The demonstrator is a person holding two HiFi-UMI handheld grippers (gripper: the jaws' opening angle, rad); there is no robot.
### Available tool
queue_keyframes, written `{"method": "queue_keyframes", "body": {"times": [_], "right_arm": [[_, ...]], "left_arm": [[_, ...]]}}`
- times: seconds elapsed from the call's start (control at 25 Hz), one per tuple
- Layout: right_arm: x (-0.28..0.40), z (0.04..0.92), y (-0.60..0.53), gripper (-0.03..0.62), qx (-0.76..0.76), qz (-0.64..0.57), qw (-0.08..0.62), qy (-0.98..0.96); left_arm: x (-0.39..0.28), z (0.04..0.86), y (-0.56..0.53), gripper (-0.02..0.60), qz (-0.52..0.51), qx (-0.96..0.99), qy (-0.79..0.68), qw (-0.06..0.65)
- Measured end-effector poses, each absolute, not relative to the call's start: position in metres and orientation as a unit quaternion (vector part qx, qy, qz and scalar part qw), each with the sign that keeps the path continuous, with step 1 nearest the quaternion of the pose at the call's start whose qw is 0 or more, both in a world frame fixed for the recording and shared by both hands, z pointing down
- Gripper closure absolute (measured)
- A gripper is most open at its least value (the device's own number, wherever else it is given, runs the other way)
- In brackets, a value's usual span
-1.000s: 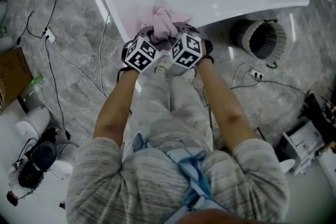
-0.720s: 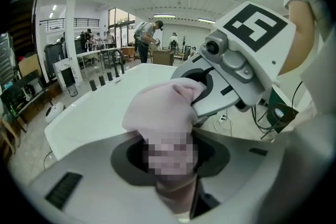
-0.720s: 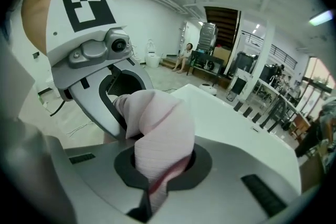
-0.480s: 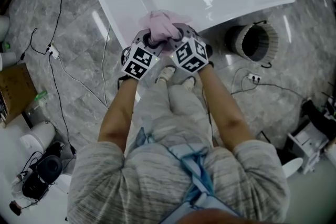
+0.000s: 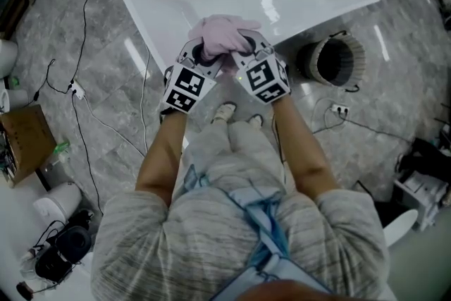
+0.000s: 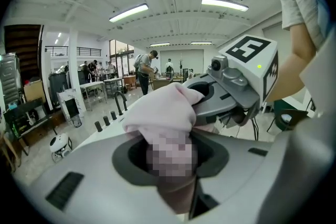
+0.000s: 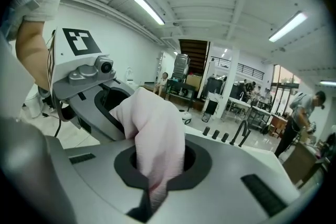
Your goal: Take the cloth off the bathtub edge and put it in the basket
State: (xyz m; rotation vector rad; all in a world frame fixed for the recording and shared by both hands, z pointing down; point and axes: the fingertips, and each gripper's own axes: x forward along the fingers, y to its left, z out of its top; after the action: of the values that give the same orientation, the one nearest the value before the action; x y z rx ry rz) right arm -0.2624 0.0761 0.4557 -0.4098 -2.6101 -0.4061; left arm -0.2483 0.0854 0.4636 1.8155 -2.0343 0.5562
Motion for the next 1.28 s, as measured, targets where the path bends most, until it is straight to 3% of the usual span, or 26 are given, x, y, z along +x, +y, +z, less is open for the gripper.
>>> {"method": "queue_keyframes", "body": {"times": [0.68, 1.28], "right_arm": [[-0.241, 0.334, 0.015, 0.579, -0.036, -0.107, 0.114, -0.987], [-0.169, 0.267, -0.032, 0.579, 0.081, -0.093, 0.056, -0.991]], "left_arm": [[-0.231, 0.348, 0.030, 0.442, 0.181, 0.669, -0.719, 0.054], [-0.167, 0.284, -0.013, 0.442, 0.160, 0.729, -0.665, -0.012]]}}
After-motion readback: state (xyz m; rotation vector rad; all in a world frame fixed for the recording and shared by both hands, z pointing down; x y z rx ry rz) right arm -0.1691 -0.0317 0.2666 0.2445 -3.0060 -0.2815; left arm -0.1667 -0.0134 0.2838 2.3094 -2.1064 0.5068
